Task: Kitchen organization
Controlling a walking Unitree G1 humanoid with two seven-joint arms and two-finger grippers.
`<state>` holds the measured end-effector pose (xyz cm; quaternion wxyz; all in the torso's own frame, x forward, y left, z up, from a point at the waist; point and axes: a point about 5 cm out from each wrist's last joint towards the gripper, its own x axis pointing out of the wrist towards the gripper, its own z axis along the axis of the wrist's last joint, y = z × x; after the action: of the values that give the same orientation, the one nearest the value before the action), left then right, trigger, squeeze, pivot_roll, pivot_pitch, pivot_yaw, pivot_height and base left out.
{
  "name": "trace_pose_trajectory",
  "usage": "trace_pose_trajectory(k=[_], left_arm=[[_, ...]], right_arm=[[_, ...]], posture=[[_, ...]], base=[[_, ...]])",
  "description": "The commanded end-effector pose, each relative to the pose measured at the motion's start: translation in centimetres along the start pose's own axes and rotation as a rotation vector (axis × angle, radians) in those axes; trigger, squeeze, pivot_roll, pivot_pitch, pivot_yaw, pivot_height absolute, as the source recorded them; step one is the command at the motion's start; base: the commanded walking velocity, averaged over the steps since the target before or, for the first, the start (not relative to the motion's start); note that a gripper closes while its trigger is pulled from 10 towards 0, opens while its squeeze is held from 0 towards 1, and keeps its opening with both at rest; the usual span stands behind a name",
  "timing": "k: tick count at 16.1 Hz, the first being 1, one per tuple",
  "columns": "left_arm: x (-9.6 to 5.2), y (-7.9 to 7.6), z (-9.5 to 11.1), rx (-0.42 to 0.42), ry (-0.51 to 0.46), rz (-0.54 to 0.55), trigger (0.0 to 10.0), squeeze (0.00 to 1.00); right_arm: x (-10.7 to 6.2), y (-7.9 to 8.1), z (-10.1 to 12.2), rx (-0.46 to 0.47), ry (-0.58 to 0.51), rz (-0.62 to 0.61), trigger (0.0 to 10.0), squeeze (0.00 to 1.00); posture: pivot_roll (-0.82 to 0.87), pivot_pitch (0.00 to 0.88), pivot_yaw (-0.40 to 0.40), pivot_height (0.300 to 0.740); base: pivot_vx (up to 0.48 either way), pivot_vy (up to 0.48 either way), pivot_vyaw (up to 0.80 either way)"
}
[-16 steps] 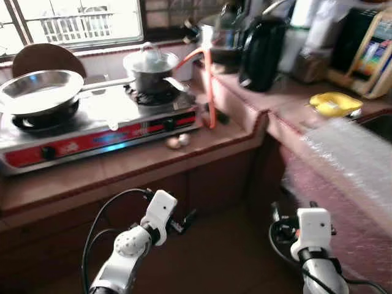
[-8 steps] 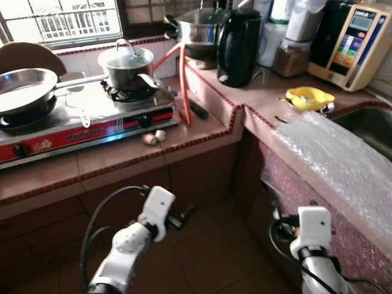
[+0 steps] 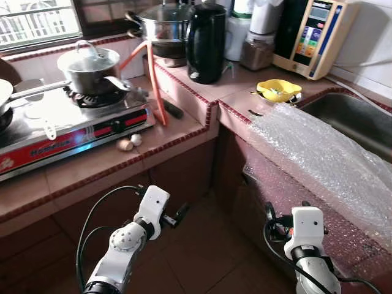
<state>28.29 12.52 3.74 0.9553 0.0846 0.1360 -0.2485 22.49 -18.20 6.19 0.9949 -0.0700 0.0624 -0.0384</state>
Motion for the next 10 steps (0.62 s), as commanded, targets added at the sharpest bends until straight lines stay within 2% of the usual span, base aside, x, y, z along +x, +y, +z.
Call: trace_pose_trajectory(k=[1,10], left_arm=[[0.11,0.08,0.23,0.019,-0.006,0.003,10.0,0.00],[0.27,0.78,0.53,0.031,-0.009,0.026,10.0,0.00]], right_arm=[[0.16,-0.43,0.04,0.004,0.007,-0.015,10.0,0.00],[0.70,-0.36,0.27,0.004,-0.002,-0.007,10.0,0.00]], posture=[[0.05,0.000,0.002,0.740],[0.06,0.000,0.003,0.740]], base=[[0.000,0.000,-0.77],[0.000,0.000,-0.77]])
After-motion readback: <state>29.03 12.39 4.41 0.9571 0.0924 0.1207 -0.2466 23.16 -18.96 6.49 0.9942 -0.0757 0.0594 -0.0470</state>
